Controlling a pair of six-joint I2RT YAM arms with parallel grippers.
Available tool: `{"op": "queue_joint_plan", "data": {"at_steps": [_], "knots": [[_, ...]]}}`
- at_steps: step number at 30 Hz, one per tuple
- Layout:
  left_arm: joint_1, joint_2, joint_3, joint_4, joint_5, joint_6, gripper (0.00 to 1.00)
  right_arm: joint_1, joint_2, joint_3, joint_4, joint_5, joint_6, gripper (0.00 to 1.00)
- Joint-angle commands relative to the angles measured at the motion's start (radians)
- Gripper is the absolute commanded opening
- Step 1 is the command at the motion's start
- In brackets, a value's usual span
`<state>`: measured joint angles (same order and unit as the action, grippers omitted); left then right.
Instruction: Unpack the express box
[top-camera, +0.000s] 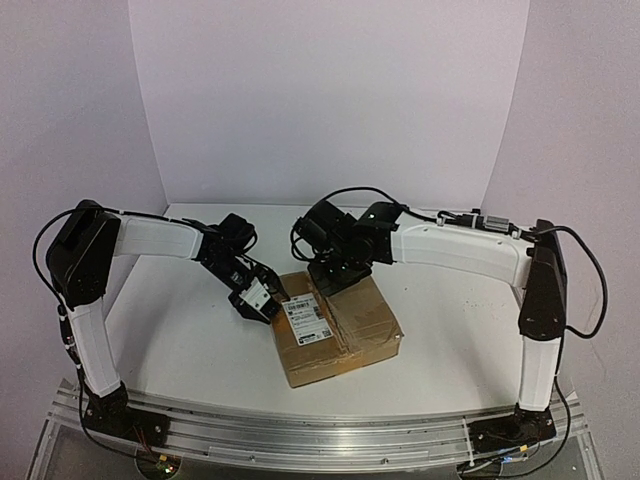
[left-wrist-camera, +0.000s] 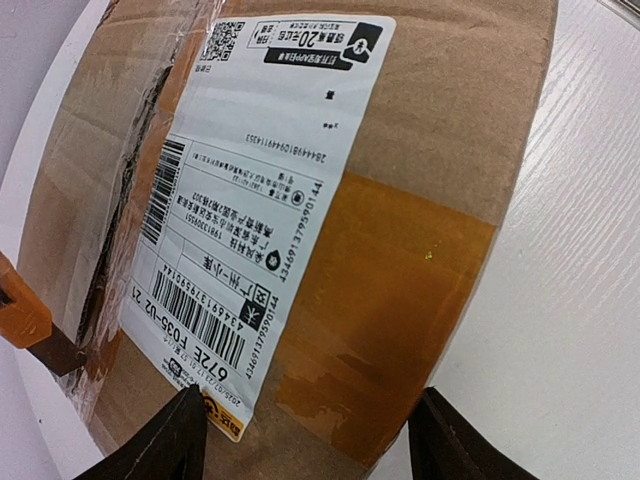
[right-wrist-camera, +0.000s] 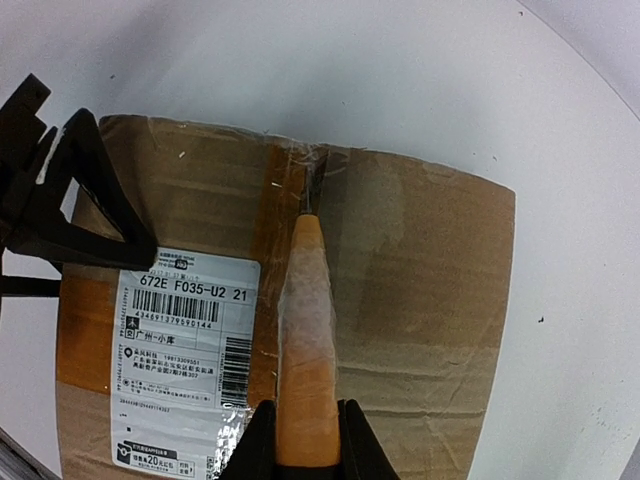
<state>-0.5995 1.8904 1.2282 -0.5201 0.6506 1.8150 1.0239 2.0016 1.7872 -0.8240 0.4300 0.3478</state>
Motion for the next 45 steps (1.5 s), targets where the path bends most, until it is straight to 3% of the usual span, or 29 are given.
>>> {"op": "queue_joint_plan", "data": {"at_steps": [1,13,45], "knots": [[-0.003,0.032,-0.021,-0.033,-0.083,-0.073,0.65,0.020,-0.033,-0.035,-0.139,-0.048,0.048,0.00],[-0.002,0.042,-0.039,-0.055,-0.171,-0.149,0.55,0.066,-0.004,0.060,-0.388,-0.073,0.077,0.00],[0.027,0.085,-0.022,-0.043,-0.248,-0.226,0.49,0.201,-0.102,-0.017,-0.533,-0.244,0.177,0.00]]}}
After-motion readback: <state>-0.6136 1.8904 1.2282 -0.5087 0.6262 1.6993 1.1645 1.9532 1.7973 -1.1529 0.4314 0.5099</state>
